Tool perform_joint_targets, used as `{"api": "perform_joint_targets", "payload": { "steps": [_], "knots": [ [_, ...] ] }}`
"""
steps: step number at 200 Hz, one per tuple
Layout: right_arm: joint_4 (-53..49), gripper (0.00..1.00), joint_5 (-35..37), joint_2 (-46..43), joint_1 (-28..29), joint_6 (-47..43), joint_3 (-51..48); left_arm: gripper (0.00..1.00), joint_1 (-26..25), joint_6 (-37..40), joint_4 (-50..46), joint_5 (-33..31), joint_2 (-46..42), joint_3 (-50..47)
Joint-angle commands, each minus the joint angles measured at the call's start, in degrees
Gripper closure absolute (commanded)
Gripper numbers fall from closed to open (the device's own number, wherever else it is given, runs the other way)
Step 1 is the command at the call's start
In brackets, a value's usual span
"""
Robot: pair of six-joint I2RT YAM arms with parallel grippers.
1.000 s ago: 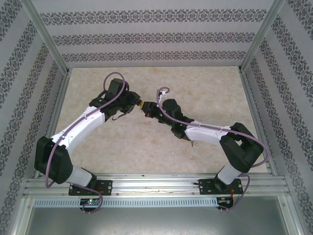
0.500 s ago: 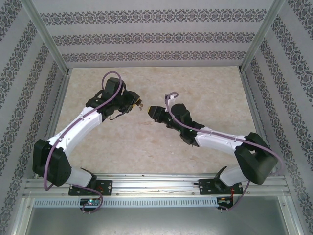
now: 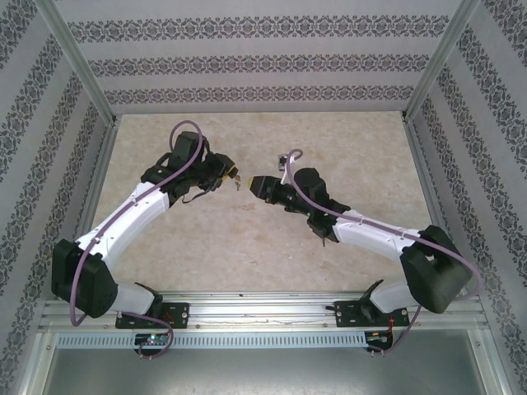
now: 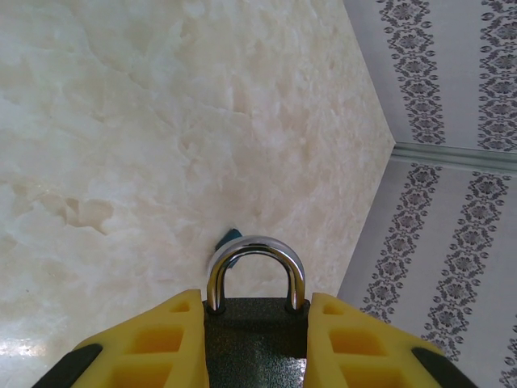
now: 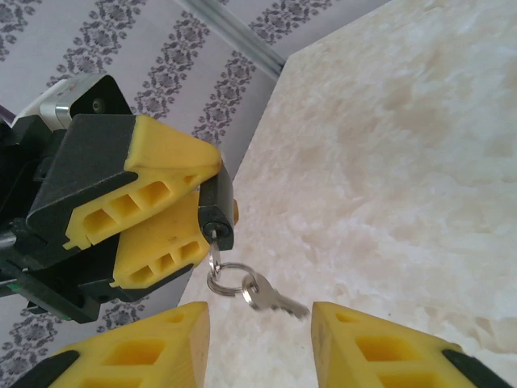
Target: Unlock with the key
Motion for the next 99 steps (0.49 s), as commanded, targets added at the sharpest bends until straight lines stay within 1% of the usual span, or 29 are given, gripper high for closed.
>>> {"api": "perform_joint_targets", "payload": {
  "steps": [1, 34, 99],
  "knots": [
    [1.38, 0.58, -3.45, 1.79, -0.17, 0.24, 3.31, 0.75, 0.04, 1.19, 0.22, 0.68, -1.66, -0.39],
    [2.21, 0.58, -4.5, 4.26, -0.17, 1.33, 5.72, 0.75, -0.26, 0.91, 0.75, 0.87, -1.77, -0.78],
    [2.64, 0.6, -4.15, 7.2, -0.16, 2.09, 7.85, 0.75, -0.42, 0.81, 1.01, 1.12, -1.7, -0.56]
  ]
}}
